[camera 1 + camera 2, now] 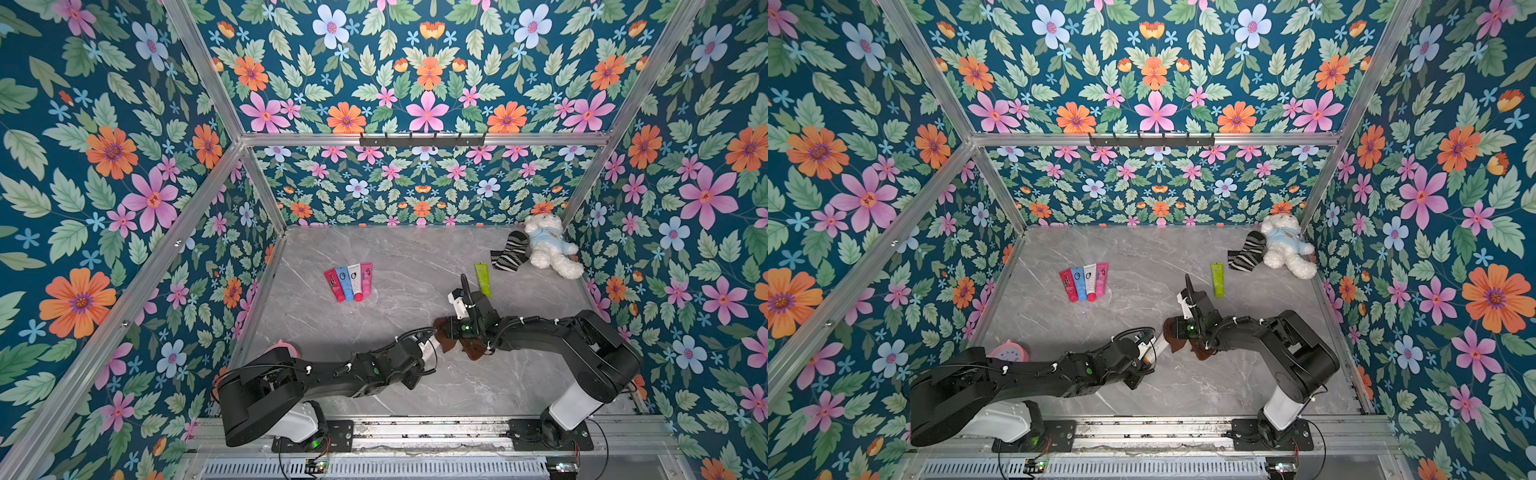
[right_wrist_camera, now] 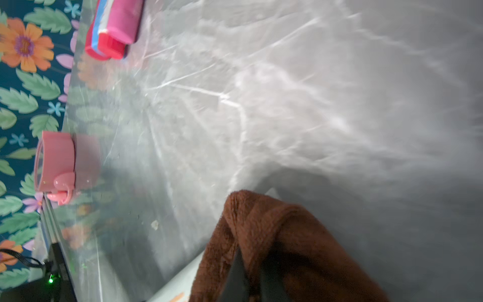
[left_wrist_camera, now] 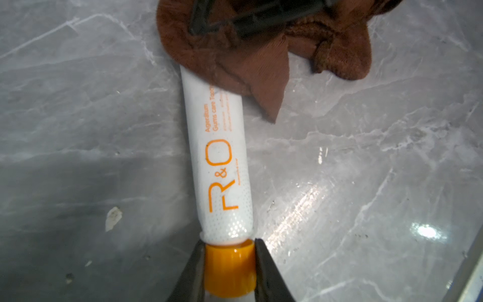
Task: Wipe the surface of the toothpaste tube
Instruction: Wipe the dirt from the toothpaste tube.
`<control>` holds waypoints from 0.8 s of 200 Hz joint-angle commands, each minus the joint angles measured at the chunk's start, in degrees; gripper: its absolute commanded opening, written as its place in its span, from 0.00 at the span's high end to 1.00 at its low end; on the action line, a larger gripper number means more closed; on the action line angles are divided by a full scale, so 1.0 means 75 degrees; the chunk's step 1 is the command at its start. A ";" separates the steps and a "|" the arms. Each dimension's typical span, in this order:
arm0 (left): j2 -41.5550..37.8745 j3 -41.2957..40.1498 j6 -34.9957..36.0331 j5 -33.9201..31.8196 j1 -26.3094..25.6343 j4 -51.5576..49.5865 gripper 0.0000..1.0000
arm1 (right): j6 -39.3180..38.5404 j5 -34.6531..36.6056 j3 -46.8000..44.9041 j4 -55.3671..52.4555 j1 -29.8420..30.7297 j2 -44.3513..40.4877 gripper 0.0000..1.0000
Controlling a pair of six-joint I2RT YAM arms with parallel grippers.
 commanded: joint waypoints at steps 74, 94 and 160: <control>0.0054 0.0064 0.0129 0.0169 -0.0009 0.0596 1.00 | 0.0719 -0.0329 -0.0861 -0.0043 0.0446 -0.0114 1.00; -0.0062 -0.0030 0.0087 0.0178 -0.0001 0.0625 1.00 | 0.0402 -0.0019 -0.0595 -0.0594 -0.0235 -0.0066 1.00; -0.0182 -0.0117 0.0022 0.0190 -0.0002 0.0670 1.00 | -0.0181 -0.0371 -0.0393 -0.0790 -0.0571 -0.0084 1.00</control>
